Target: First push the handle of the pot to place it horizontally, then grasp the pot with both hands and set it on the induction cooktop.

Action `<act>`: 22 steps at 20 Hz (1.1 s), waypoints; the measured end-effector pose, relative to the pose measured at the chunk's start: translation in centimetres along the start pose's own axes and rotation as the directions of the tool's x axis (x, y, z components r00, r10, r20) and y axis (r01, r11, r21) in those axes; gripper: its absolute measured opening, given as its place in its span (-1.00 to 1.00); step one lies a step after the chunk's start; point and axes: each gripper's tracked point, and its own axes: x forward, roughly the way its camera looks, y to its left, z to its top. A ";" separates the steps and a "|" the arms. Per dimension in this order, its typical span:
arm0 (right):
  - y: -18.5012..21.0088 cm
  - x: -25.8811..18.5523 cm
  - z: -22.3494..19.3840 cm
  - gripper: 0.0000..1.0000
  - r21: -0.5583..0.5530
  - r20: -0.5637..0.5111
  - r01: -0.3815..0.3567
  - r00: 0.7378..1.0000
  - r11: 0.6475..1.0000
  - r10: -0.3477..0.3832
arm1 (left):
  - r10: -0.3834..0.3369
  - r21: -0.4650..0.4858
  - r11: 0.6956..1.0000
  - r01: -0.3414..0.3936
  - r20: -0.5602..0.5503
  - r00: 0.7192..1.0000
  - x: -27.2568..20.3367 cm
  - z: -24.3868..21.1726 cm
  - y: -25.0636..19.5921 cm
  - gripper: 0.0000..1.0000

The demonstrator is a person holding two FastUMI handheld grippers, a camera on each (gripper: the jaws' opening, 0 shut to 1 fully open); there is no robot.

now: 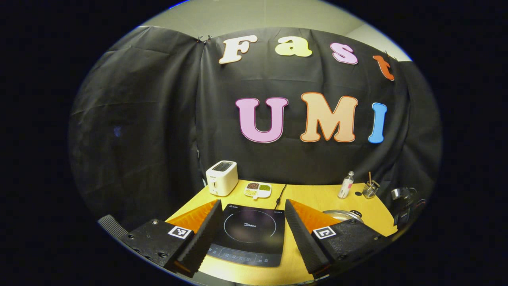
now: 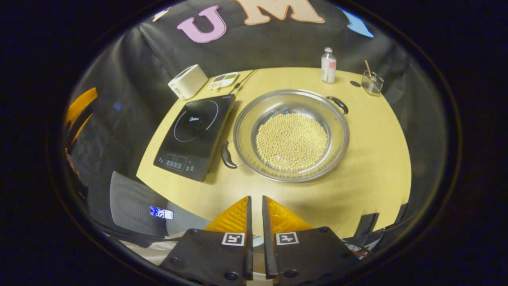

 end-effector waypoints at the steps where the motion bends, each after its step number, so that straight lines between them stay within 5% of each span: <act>1: 0.5 0.7 -0.4 -0.71 0.016 -0.019 0.006 1.000 1.000 -0.006 | -0.008 0.003 1.000 0.008 -0.005 1.000 0.5 -0.2 0.5 0.92; 2: 0.7 1.6 -0.5 -0.71 0.032 -0.033 0.016 0.999 0.999 -0.015 | -0.016 0.003 1.000 0.016 -0.013 1.000 0.8 -0.7 0.9 0.92; 3: 1.0 2.5 -0.7 -0.94 0.050 -0.043 0.030 0.999 0.998 -0.028 | -0.028 0.002 1.000 0.028 -0.019 0.999 1.2 -1.0 1.2 0.92; 4: 1.3 3.2 -0.6 -0.71 0.069 -0.051 0.042 0.998 0.997 -0.038 | -0.038 0.002 0.999 0.038 -0.024 0.999 1.4 -1.4 1.6 0.92; 7: 1.5 5.4 -0.4 -0.71 0.124 -0.073 0.094 0.994 0.988 -0.086 | -0.060 -0.005 0.998 0.060 -0.056 0.997 2.5 -2.6 2.8 0.84; 8: 1.4 6.0 -0.4 -0.94 0.136 -0.088 0.114 0.991 0.984 -0.103 | -0.074 -0.012 0.997 0.074 -0.072 0.995 2.8 -3.3 3.0 0.92; 9: 1.4 6.7 -0.1 -0.71 0.149 -0.091 0.133 0.989 0.980 -0.120 | -0.087 -0.017 0.996 0.086 -0.084 0.993 3.0 -3.7 3.1 0.92; 14: 1.1 9.3 0.8 -0.71 0.207 -0.104 0.203 0.977 0.957 -0.185 | -0.114 -0.029 0.993 0.111 -0.147 0.983 4.3 -6.3 5.0 0.92; 22: 3.2 11.3 3.3 -0.73 0.350 -0.112 0.189 0.981 0.917 -0.159 | -0.094 -0.033 0.995 0.089 -0.170 0.981 5.7 -7.7 8.2 0.92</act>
